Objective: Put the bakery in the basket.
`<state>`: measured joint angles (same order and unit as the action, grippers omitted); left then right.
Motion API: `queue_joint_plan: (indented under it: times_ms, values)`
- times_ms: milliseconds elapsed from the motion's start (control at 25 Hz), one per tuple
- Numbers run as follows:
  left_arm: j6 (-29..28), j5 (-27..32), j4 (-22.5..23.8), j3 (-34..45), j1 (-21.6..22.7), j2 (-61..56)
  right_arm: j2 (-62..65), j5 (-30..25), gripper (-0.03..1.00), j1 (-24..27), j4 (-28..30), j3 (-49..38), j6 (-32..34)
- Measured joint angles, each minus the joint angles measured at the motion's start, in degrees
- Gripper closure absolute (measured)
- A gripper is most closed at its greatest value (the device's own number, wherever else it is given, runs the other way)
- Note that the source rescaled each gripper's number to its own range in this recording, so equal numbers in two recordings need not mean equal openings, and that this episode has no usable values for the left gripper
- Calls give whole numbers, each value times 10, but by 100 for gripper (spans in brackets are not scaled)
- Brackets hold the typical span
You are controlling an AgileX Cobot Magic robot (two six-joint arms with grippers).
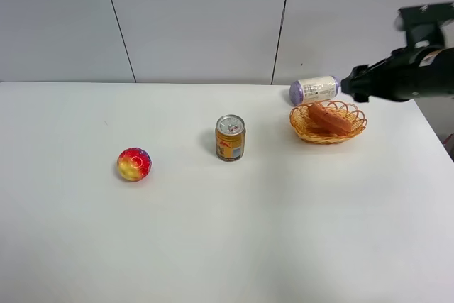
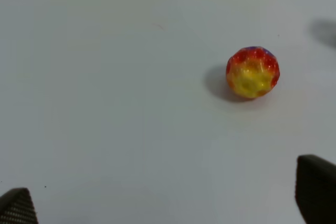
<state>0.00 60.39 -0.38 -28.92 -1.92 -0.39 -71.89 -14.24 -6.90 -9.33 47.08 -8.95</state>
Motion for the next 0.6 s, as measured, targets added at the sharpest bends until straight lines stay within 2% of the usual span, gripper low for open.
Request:
queue_joint_plan:
  times_ms: [240,400,600]
  values:
    - [0,0,0,0,0,0,276,-117,40,4,-14,0,5]
    - [0,0,0,0,0,0,405,-221,40,74,-8,-5,9]
    - [0,0,0,0,0,0,533,-312,40,96,17,-95,34]
